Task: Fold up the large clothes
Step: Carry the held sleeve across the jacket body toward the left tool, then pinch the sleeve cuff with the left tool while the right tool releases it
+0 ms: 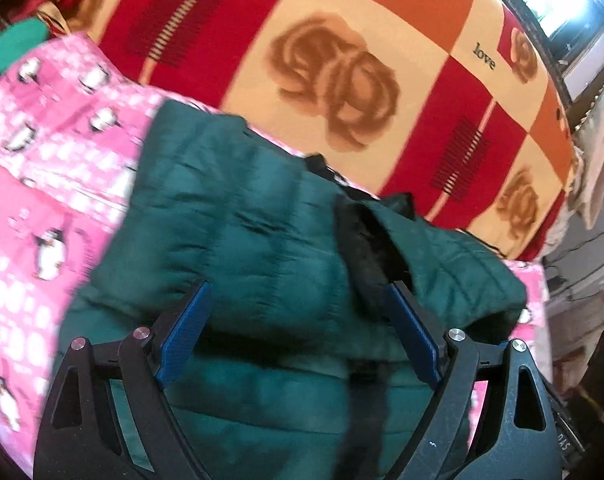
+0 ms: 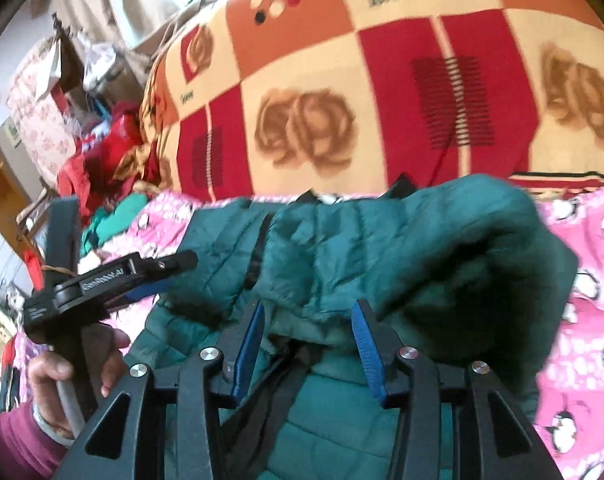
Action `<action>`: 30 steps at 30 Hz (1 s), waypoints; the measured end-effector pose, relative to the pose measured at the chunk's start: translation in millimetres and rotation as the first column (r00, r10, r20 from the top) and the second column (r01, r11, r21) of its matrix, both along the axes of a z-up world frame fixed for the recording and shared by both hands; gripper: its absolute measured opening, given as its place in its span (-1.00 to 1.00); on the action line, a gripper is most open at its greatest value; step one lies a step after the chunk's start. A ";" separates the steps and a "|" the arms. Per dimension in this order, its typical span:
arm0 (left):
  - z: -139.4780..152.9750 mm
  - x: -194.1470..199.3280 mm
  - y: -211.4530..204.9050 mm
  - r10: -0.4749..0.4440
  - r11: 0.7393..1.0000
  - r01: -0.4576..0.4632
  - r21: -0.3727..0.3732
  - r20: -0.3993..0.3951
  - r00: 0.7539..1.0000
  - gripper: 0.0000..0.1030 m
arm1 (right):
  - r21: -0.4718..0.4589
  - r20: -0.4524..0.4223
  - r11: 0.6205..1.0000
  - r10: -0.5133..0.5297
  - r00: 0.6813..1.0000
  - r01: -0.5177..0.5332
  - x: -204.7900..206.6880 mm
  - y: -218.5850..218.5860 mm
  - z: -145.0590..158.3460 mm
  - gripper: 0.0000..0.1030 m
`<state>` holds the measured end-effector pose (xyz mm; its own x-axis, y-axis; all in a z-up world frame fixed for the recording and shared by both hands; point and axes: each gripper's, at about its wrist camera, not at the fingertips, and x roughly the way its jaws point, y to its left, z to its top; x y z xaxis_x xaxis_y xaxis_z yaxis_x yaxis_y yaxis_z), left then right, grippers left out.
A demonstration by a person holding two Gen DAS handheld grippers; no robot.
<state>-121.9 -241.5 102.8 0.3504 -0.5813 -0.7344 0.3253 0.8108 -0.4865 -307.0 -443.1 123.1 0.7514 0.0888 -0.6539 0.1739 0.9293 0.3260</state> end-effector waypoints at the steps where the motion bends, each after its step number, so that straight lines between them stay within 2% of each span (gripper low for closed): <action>1: -0.2 -0.3 -5.8 -0.009 1.000 0.009 -0.007 -0.011 1.000 0.71 | 0.000 0.010 1.000 -0.019 1.000 0.019 -6.3 -6.5 3.3 -0.15; 7: -2.5 -3.8 -47.0 -0.061 0.998 0.060 -0.023 -0.024 0.998 0.71 | -0.005 0.038 0.995 -0.102 0.994 0.102 -33.0 -37.5 14.3 -0.14; 12: -13.5 -2.3 -73.3 -0.071 0.997 0.072 0.038 -0.031 0.997 0.71 | 0.016 0.053 0.989 -0.149 0.987 0.149 -45.3 -55.8 15.6 -0.13; 17: -18.6 -5.1 -88.3 -0.072 0.991 0.070 0.112 0.018 0.997 0.71 | 0.009 0.047 0.986 -0.166 0.985 0.166 -48.3 -63.9 9.5 -0.12; 22: -20.3 -5.8 -89.1 -0.077 0.992 0.071 0.106 0.053 0.996 0.70 | 0.028 0.033 0.984 -0.178 0.984 0.177 -45.3 -70.0 2.3 -0.11; 23: -20.0 -5.7 -88.7 -0.082 0.992 0.076 0.098 0.059 0.995 0.55 | 0.028 0.029 0.983 -0.182 0.983 0.181 -43.9 -70.5 1.1 -0.11; 24: -19.7 -5.3 -89.1 -0.090 0.992 0.083 0.096 0.067 0.994 0.03 | 0.030 0.027 0.982 -0.187 0.982 0.186 -43.2 -71.5 0.2 -0.11; 25: -19.4 -4.1 -90.8 -0.105 0.988 0.096 0.117 0.073 0.992 -0.30 | 0.032 0.027 0.981 -0.190 0.981 0.189 -43.1 -72.6 -0.6 -0.11; 26: -19.3 -2.4 -92.0 -0.121 0.985 0.110 0.134 0.071 0.990 -0.72 | 0.033 0.028 0.981 -0.194 0.981 0.193 -43.1 -73.4 -0.4 -0.11; 30: -7.6 4.1 -76.4 -0.111 0.990 0.103 0.094 0.086 0.990 -0.80 | 0.035 0.037 0.974 -0.226 0.973 0.225 -45.4 -78.8 2.3 -0.11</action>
<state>-117.7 -317.9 95.2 0.3572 -0.5529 -0.7528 0.4516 0.8078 -0.3790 -352.4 -521.8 125.4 0.7800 -0.0661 -0.6223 0.3637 0.8571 0.3649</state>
